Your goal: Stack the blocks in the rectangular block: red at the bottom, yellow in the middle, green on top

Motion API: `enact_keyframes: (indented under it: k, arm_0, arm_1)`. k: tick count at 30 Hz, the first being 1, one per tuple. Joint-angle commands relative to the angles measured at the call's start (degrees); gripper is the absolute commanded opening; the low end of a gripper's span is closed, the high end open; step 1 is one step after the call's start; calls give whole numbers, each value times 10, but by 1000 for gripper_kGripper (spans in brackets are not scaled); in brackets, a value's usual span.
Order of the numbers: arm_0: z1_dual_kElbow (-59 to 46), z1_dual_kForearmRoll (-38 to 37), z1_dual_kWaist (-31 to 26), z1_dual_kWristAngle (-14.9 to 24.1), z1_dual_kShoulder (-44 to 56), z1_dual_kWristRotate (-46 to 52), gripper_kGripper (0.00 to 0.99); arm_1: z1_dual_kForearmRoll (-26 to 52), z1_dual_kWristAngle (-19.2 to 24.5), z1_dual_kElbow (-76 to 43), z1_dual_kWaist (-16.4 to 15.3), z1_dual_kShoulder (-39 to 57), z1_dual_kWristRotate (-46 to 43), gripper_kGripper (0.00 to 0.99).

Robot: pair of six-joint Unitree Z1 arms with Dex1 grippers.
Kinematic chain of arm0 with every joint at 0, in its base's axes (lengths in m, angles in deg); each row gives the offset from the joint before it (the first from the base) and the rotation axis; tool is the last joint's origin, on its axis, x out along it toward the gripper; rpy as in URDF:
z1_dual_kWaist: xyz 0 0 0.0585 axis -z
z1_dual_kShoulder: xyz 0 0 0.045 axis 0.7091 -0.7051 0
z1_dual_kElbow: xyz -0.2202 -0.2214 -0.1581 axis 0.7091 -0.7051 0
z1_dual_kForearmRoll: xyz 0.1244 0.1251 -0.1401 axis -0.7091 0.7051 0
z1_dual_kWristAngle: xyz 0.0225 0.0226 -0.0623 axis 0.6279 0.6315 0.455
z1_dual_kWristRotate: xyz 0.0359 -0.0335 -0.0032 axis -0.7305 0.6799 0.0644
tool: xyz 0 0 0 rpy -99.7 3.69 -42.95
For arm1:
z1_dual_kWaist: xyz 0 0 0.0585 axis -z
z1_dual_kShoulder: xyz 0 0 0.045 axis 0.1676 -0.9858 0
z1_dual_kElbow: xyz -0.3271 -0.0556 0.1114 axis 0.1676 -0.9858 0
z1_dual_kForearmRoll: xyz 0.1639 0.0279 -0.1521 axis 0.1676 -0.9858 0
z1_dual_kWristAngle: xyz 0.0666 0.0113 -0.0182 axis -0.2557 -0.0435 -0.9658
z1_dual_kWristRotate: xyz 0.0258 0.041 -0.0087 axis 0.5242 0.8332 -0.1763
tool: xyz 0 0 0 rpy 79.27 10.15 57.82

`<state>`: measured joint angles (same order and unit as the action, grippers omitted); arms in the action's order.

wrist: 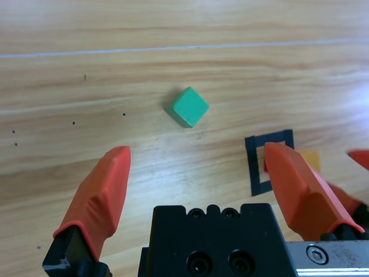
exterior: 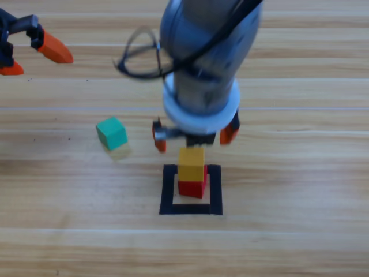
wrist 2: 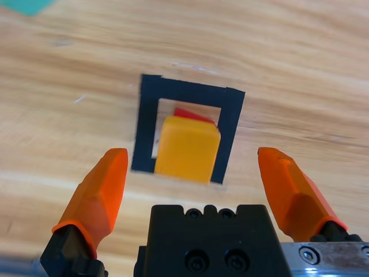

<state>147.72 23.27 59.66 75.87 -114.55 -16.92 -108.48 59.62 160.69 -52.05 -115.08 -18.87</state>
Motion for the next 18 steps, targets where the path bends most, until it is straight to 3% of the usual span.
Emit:
enact_keyframes:
  k: [1,3,6,8,10,12,18]
  arm_0:
    - [26,7,20,17,-39,118,990]
    - [62,36,42,40,-78,167,982]
    - [99,64,69,66,-129,216,933]
    - [125,81,90,85,-166,247,914]
    - [170,115,112,109,-214,276,916]
    - [256,175,129,125,-281,294,916]
    - [440,311,140,137,-410,334,916]
  arm_1:
    - [140,-25,-167,-4,220,-130,990]
    - [285,-108,-318,43,316,-190,990]
    - [386,-218,-466,121,429,-285,990]
    - [376,-233,-508,157,488,-336,990]
    - [326,-291,-535,202,540,-437,990]
    - [217,-286,-520,204,538,-531,989]
    - [209,-320,-550,204,544,-563,990]
